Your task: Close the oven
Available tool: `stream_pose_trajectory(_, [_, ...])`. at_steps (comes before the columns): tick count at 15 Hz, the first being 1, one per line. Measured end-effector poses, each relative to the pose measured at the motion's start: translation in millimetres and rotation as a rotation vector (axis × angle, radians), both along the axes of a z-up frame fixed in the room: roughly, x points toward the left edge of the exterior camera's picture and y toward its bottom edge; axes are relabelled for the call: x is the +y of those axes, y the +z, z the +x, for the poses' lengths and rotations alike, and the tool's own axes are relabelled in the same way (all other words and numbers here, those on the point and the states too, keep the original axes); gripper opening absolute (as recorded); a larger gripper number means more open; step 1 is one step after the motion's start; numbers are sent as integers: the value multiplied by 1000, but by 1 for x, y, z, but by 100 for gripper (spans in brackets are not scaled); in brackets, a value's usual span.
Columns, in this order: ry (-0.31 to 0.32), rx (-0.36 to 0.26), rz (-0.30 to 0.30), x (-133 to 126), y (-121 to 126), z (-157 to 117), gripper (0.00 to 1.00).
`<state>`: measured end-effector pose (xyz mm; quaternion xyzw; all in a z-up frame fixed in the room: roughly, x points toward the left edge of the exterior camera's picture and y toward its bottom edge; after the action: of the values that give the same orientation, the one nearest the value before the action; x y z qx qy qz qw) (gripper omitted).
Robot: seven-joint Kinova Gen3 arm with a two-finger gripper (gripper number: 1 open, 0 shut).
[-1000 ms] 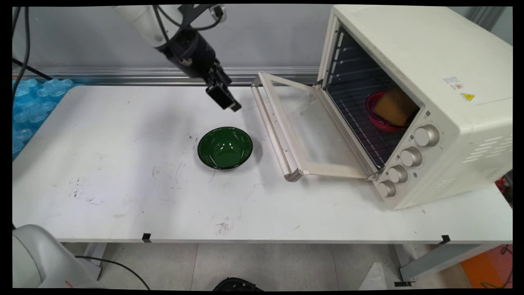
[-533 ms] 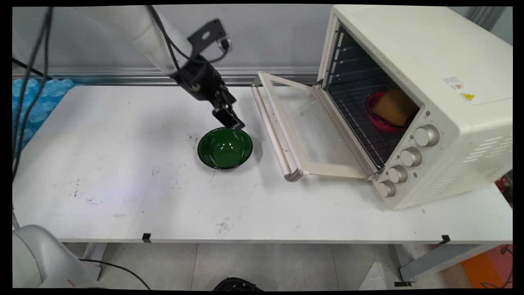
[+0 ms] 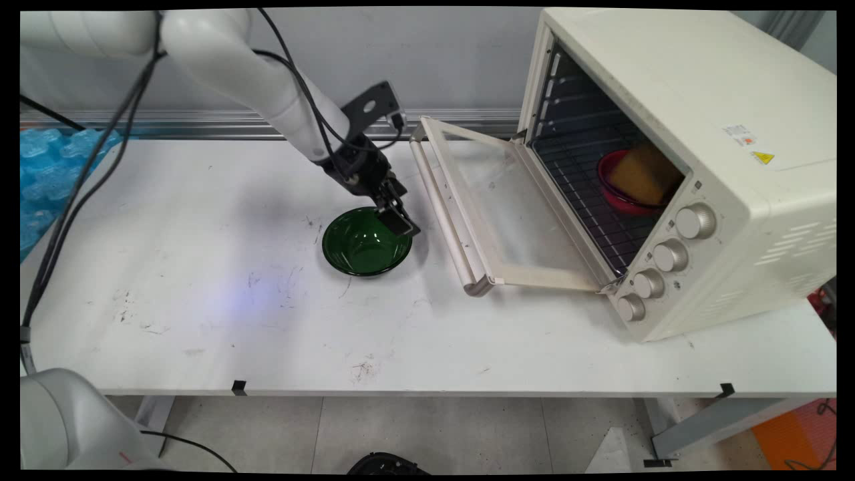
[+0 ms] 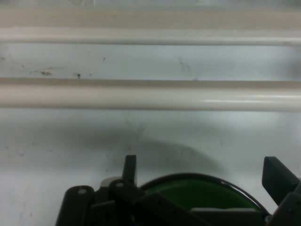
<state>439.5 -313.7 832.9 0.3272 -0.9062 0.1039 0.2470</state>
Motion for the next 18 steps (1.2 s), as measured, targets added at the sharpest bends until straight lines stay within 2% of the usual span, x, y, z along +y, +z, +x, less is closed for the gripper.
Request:
stream_pose_trajectory(3, [-3,10,-11,-11,-20,-5,100])
stream_pose_trajectory(4, [-2,14,-16,-14,-26,-7,0])
stream_pose_trajectory(10, [9,37,-40,-30,-51,-12,0])
stream_pose_trajectory(18, [38,81,-73,-40,-63,-16,0])
